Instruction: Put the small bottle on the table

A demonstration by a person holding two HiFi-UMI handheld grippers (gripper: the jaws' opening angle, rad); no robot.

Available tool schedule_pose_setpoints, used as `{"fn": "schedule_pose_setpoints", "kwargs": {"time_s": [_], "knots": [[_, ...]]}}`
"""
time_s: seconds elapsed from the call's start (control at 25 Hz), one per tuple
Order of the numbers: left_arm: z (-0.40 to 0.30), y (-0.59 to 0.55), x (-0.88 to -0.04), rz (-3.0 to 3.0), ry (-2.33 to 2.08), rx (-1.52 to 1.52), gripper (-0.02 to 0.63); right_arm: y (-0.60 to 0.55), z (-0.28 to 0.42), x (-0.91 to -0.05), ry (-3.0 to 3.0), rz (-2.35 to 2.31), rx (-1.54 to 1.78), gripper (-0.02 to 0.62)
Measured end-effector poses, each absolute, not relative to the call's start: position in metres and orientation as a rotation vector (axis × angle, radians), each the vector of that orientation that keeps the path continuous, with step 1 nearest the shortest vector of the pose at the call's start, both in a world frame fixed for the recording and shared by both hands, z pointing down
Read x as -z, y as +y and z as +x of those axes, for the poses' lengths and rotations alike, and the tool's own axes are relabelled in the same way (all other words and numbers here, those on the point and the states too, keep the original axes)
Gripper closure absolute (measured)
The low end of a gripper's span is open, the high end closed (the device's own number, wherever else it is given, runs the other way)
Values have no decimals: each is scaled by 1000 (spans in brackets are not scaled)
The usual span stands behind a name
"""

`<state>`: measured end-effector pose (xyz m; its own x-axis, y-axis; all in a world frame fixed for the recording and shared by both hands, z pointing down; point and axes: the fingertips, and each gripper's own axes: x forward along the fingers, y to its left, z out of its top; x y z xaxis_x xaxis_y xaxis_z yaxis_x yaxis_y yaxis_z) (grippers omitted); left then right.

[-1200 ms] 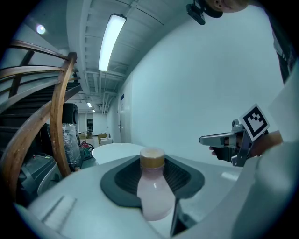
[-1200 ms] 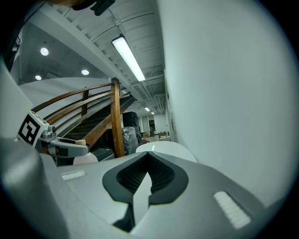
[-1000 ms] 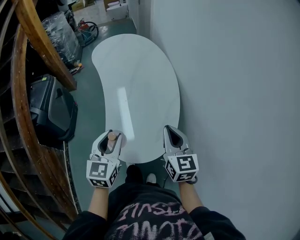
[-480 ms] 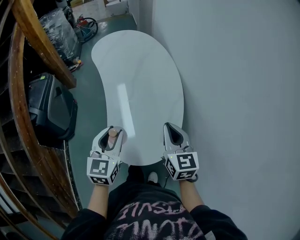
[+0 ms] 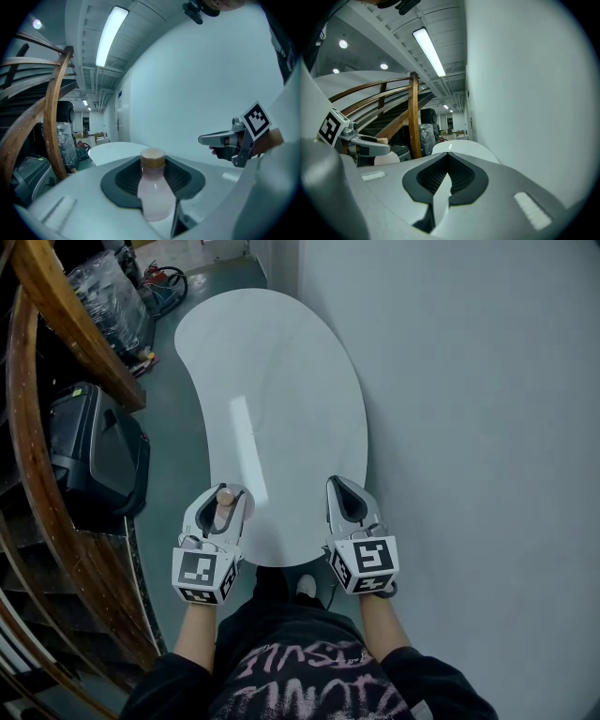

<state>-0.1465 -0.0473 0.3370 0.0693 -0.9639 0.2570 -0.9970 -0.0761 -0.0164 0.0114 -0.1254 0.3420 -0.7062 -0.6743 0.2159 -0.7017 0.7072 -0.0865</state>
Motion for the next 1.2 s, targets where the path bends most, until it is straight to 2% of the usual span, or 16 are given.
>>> {"fn": "schedule_pose_setpoints", "kwargs": {"time_s": [1.2], "knots": [[-169, -97, -373, 2159, -1972, -317, 468, -160, -14, -384, -2692, 1095, -294, 574]]}}
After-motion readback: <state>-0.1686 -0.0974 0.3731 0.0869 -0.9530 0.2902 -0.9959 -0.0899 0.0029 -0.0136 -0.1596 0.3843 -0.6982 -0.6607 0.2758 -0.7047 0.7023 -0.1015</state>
